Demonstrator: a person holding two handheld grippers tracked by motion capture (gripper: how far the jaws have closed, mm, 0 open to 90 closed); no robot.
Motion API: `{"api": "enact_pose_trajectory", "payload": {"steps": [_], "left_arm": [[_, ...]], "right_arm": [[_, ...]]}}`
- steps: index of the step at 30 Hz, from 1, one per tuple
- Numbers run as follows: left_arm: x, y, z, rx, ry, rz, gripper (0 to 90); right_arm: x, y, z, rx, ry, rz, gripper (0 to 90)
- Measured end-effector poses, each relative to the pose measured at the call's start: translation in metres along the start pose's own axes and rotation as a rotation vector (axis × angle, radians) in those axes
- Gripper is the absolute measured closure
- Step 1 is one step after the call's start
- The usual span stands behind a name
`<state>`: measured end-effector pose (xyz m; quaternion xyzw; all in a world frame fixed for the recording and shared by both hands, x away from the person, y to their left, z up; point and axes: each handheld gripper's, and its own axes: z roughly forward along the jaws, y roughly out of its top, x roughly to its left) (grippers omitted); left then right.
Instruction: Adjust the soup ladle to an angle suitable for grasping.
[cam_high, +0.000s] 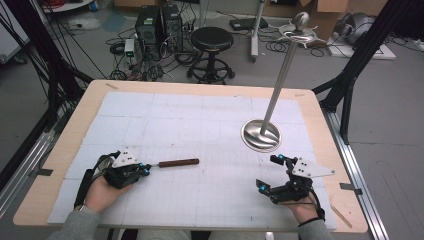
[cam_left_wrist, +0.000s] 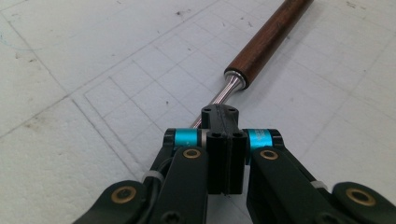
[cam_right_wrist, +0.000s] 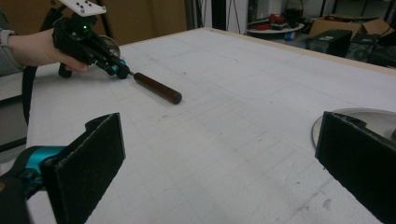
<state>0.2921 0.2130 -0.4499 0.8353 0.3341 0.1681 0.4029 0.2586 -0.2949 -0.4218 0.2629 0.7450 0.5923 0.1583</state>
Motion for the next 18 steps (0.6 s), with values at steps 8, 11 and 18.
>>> {"api": "enact_pose_trajectory", "payload": {"steps": [8, 11, 18], "left_arm": [[0.0022, 0.0037, 0.0049, 0.0, 0.023, 0.004, 89.6], [0.0026, 0.0053, 0.0066, 0.003, 0.033, 0.009, 89.6], [0.0038, 0.0067, 0.0086, 0.002, 0.041, 0.011, 89.6]], "right_arm": [[0.0001, 0.0, 0.0, 0.003, 0.001, -0.001, 0.5], [0.0001, 0.0, 0.0, 0.002, 0.001, 0.001, 0.5], [-0.0001, -0.0001, 0.0004, 0.005, 0.001, -0.003, 0.5]]}}
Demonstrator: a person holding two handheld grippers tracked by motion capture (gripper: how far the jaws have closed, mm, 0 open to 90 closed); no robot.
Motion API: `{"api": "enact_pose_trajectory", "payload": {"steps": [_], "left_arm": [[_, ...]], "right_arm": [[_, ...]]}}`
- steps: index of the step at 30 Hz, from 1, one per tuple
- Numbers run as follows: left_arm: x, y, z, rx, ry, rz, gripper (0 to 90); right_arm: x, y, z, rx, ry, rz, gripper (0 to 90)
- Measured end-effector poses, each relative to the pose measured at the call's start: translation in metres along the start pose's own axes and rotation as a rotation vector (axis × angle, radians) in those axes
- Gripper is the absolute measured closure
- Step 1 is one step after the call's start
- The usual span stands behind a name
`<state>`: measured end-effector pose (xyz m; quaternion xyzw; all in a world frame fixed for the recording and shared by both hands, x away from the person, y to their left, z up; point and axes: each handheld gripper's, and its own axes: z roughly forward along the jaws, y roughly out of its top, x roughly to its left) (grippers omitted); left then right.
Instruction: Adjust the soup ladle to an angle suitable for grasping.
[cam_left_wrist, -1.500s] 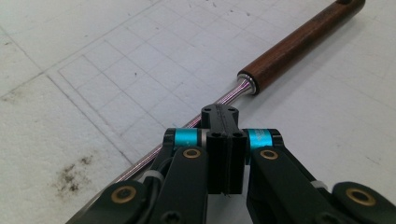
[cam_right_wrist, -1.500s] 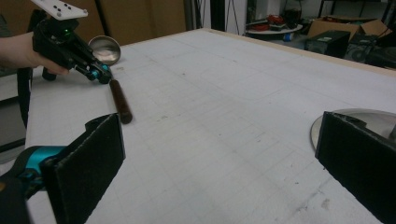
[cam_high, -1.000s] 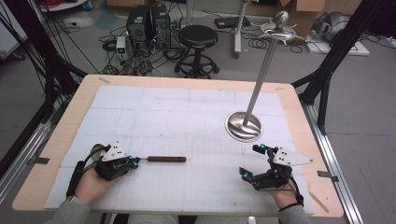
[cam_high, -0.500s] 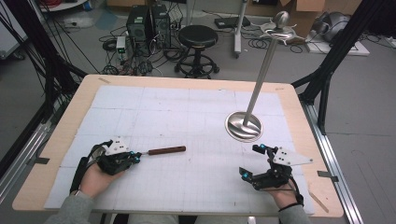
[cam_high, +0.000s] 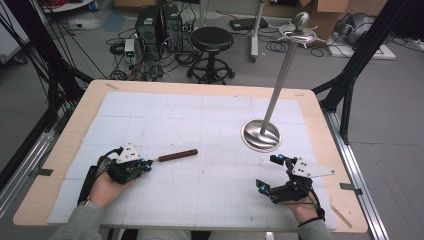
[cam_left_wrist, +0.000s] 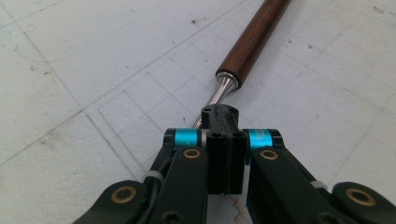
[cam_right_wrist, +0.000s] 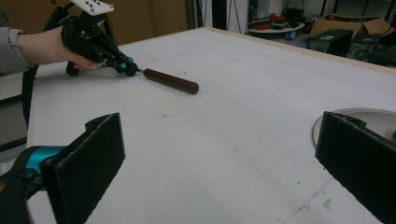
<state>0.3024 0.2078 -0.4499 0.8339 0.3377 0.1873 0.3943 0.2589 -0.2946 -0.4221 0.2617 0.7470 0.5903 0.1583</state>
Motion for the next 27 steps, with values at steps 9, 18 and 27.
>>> {"api": "enact_pose_trajectory", "payload": {"steps": [9, 18, 27], "left_arm": [[0.0, 0.0, 0.0, -0.001, 0.004, -0.005, 89.6], [-0.001, 0.002, -0.014, -0.058, -0.016, -0.031, 89.7], [-0.002, 0.008, -0.037, -0.136, -0.092, -0.007, 79.4]], "right_arm": [[0.0, 0.0, 0.001, 0.007, 0.003, -0.002, 0.5], [0.002, 0.002, 0.0, -0.005, 0.007, -0.001, 0.5], [0.002, 0.001, 0.0, -0.002, 0.005, 0.008, 0.5]]}}
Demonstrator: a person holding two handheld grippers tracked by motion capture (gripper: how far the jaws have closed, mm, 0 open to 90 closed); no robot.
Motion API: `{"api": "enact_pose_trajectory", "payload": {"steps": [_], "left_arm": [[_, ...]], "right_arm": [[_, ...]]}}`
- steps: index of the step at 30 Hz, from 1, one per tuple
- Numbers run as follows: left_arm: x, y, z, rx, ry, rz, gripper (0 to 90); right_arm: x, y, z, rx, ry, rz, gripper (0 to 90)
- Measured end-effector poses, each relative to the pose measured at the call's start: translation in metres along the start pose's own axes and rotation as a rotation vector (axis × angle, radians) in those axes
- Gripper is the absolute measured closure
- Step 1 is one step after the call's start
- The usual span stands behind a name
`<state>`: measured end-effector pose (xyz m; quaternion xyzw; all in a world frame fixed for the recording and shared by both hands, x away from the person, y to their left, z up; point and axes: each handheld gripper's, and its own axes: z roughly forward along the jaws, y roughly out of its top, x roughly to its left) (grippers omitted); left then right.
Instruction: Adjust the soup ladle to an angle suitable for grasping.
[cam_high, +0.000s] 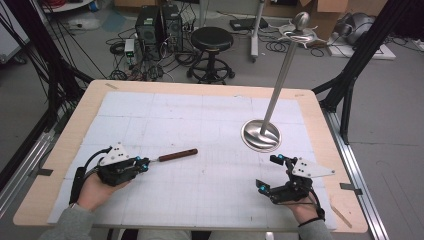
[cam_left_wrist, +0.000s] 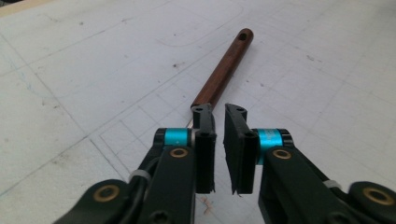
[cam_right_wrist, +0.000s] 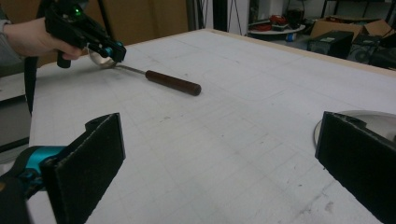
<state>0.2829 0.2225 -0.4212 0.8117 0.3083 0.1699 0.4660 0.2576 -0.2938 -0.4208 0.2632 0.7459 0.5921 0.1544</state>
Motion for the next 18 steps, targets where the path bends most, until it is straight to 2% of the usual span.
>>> {"api": "enact_pose_trajectory", "payload": {"steps": [3, 7, 9, 10, 13, 15, 18], "left_arm": [[0.002, 0.002, -0.004, -0.009, -0.025, -0.04, 65.9], [0.004, 0.003, -0.009, -0.037, -0.041, -0.03, 55.6], [0.004, 0.005, -0.01, -0.053, -0.044, -0.019, 46.5], [0.004, 0.006, -0.012, -0.046, -0.036, -0.019, 42.6], [0.005, 0.009, -0.015, -0.028, -0.052, -0.026, 32.3], [0.005, 0.01, -0.016, -0.023, -0.05, -0.016, 24.6], [0.004, 0.01, -0.018, -0.023, -0.033, -0.003, 22.7]], "right_arm": [[-0.001, -0.001, 0.0, 0.002, -0.002, -0.001, 0.5], [-0.001, 0.0, 0.0, -0.004, -0.004, -0.006, 0.5], [-0.001, 0.0, 0.0, -0.004, -0.001, 0.0, 0.5], [0.0, -0.001, -0.001, -0.003, -0.002, 0.003, 0.5], [-0.001, -0.001, -0.001, -0.003, -0.001, 0.002, 0.5], [-0.002, -0.001, 0.0, -0.004, 0.001, 0.002, 0.5], [-0.001, -0.001, 0.0, 0.002, 0.005, 0.009, 0.5]]}}
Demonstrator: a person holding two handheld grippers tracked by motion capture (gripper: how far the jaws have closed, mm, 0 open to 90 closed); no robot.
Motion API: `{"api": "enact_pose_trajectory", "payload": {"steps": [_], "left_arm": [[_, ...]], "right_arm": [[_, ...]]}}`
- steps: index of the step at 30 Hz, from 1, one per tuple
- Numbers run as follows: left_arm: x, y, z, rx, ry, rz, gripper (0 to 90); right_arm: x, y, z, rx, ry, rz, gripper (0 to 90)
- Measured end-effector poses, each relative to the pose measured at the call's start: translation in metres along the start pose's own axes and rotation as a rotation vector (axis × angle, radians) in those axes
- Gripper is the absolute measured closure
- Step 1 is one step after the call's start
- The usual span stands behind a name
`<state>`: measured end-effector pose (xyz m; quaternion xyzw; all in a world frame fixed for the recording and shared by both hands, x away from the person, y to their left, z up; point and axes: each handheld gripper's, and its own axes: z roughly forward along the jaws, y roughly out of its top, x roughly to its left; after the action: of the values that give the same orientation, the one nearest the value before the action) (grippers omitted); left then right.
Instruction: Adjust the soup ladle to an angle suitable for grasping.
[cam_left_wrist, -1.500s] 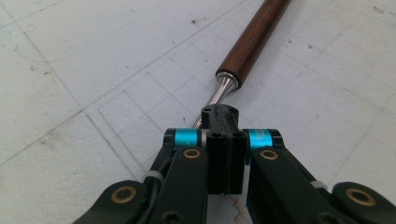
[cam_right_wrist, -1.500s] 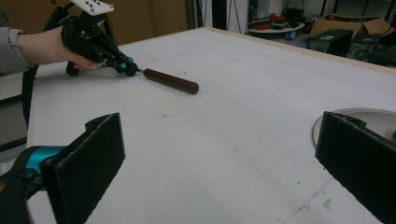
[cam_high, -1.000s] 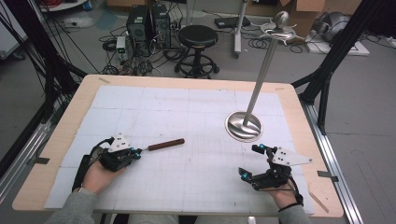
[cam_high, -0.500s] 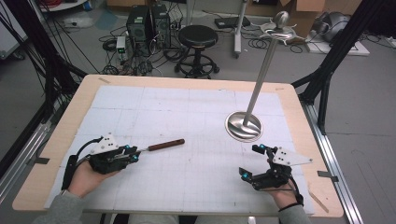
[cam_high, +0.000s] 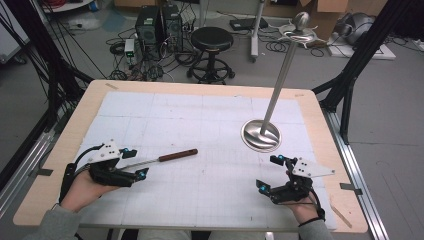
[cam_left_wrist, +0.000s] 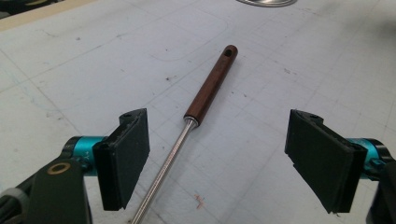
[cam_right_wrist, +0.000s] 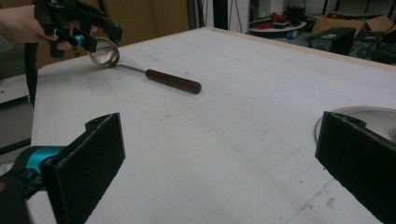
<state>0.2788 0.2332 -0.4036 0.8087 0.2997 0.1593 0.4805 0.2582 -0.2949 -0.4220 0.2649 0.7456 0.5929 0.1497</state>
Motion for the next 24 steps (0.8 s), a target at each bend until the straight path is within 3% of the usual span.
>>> {"api": "enact_pose_trajectory", "payload": {"steps": [4, 10, 12, 15, 21, 24], "left_arm": [[0.0, 0.001, -0.003, -0.009, -0.017, 0.0, 24.3], [0.003, 0.005, -0.007, -0.002, -0.067, -0.016, 14.7], [0.005, 0.007, -0.01, 0.024, -0.078, -0.012, 9.2], [0.009, 0.009, -0.014, 0.056, -0.064, 0.024, 8.6], [0.016, 0.018, -0.017, 0.134, -0.096, 0.076, 7.3], [0.019, 0.023, -0.015, 0.175, -0.15, 0.078, 7.3]], "right_arm": [[0.0, -0.001, 0.0, 0.009, 0.007, 0.007, 0.5], [-0.002, -0.002, 0.0, 0.014, 0.004, 0.01, 0.5], [-0.004, -0.003, 0.0, 0.014, -0.002, 0.013, 0.5], [-0.006, -0.005, 0.001, 0.026, -0.01, 0.026, 0.5], [-0.005, -0.005, 0.002, 0.026, -0.007, 0.022, 0.5], [-0.005, -0.004, 0.001, 0.021, -0.005, 0.019, 0.5]]}}
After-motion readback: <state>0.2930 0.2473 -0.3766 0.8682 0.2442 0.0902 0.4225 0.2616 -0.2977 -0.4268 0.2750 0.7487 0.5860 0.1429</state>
